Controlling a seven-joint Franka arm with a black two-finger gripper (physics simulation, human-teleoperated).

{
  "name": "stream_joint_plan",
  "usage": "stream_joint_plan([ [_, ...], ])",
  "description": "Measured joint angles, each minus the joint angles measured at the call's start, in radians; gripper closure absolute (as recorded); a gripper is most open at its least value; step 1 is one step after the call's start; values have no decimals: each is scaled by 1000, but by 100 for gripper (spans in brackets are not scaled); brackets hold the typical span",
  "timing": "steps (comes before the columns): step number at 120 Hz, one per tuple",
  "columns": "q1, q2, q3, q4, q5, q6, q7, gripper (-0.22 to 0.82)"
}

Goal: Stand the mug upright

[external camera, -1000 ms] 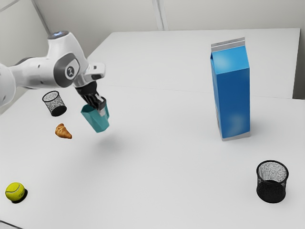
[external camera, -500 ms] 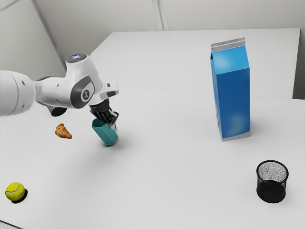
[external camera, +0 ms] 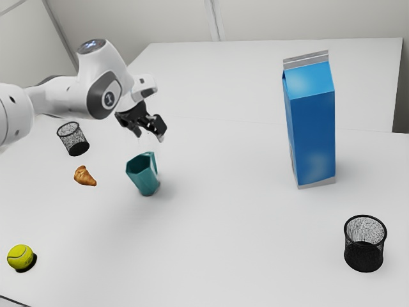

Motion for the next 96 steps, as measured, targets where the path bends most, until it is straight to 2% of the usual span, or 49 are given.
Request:
stream_joint_plan([
  [19,9,9,8,198,-18,-178,4,4],
  [34,9,23,9,306,-27,-297,7,2],
  [61,7,31,7,370,-32,-424,11,1],
  [96,8,31,7,367,-34,-476,13,0],
])
